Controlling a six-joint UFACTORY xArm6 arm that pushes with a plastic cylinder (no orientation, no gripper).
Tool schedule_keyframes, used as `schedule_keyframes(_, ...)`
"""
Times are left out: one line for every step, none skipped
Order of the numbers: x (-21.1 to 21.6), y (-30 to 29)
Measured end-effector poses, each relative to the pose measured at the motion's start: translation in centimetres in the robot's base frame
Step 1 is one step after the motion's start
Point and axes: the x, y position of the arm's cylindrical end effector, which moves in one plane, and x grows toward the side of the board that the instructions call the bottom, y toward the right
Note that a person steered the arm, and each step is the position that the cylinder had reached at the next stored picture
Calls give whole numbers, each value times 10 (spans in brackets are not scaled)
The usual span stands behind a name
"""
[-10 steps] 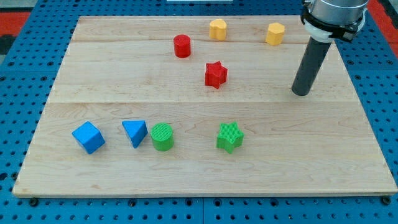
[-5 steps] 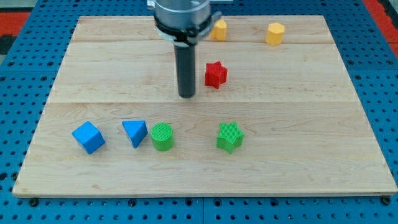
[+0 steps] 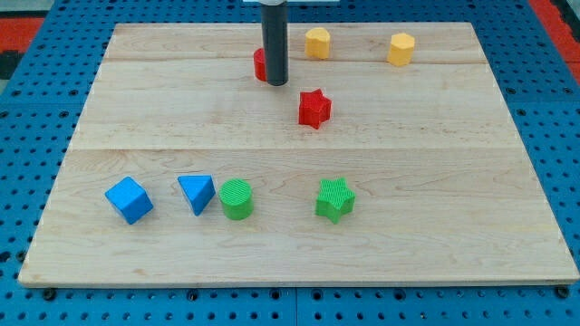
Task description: Keep yellow heart below yellow hexagon
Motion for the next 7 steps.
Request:
schedule_keyframes(-16, 1)
schedule_keyframes(-44, 0)
schedule_keyframes(-58, -22)
schedule_keyframes(-83, 11)
schedule_keyframes(-100, 41)
schedule_keyframes(-89, 85)
schedule_keyframes(-62, 113)
